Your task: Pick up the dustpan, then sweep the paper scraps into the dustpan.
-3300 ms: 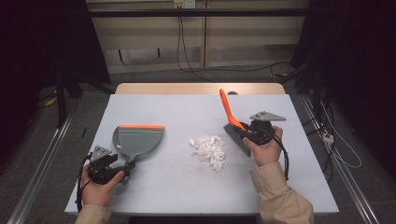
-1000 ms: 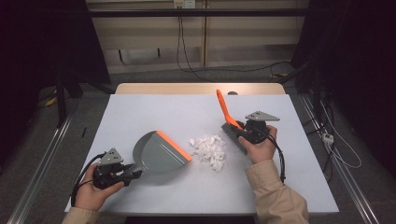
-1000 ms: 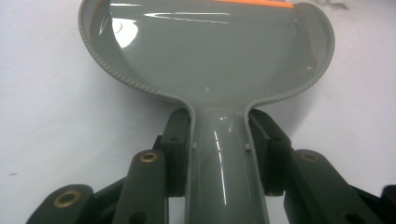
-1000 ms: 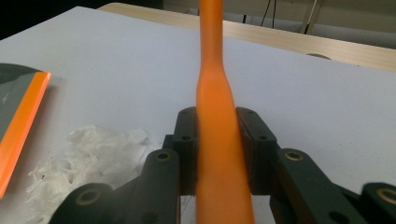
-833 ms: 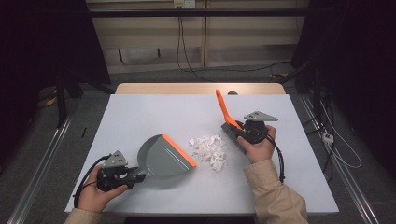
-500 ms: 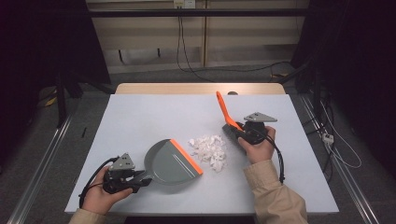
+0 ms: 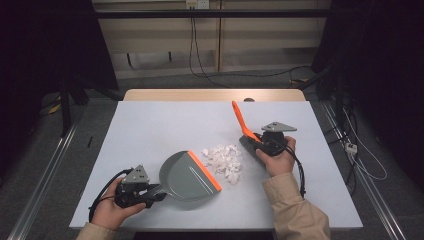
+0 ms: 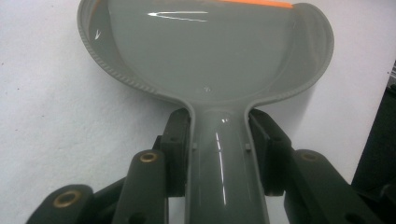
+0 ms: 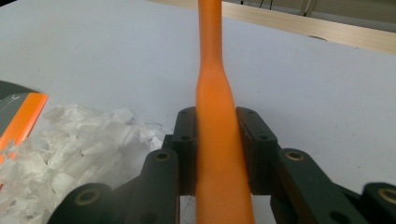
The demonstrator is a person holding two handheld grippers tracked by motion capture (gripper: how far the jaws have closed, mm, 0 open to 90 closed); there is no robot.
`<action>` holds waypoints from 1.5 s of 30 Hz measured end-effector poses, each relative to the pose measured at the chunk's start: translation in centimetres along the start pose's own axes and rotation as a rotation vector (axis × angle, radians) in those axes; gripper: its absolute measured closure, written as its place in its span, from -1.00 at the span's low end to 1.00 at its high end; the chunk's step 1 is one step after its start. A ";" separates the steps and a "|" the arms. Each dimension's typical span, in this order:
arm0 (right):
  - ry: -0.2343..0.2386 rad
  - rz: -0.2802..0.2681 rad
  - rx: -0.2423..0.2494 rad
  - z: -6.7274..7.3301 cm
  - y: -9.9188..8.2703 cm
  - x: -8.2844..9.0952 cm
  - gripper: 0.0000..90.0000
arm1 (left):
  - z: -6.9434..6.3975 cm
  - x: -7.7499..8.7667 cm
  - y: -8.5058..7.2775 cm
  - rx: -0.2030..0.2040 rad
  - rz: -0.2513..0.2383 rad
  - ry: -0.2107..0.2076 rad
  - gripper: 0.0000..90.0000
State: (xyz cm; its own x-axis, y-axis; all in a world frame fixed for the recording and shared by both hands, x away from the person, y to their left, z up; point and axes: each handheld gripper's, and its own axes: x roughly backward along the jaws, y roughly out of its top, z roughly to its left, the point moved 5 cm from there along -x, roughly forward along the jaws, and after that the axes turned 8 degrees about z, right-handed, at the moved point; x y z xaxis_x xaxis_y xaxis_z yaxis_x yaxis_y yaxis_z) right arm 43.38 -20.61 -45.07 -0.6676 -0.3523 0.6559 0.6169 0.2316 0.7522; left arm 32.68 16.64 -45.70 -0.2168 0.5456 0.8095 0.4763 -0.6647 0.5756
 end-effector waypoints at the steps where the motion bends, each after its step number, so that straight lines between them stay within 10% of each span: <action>1: 0.003 0.006 -0.004 0.0 0.0 0.1 0.58 | 0.0 0.0 0.1 -0.001 -0.001 -0.005 0.39; 25: -0.003 0.050 0.028 0.5 -0.2 0.5 0.59 | -0.4 -0.6 0.4 0.000 0.001 -0.026 0.39; 45: -0.043 -0.033 0.125 4.5 -0.7 -0.3 0.58 | -0.7 -2.2 2.1 -0.003 0.020 -0.056 0.38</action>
State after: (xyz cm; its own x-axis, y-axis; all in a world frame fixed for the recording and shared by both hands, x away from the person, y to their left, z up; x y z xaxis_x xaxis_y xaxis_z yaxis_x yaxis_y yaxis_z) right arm 41.27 -16.56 -45.49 -0.7054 -0.3233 0.6308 0.5395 0.3323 0.7736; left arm 33.59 13.72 -46.23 -0.1593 0.5598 0.8131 0.4772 -0.6774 0.5599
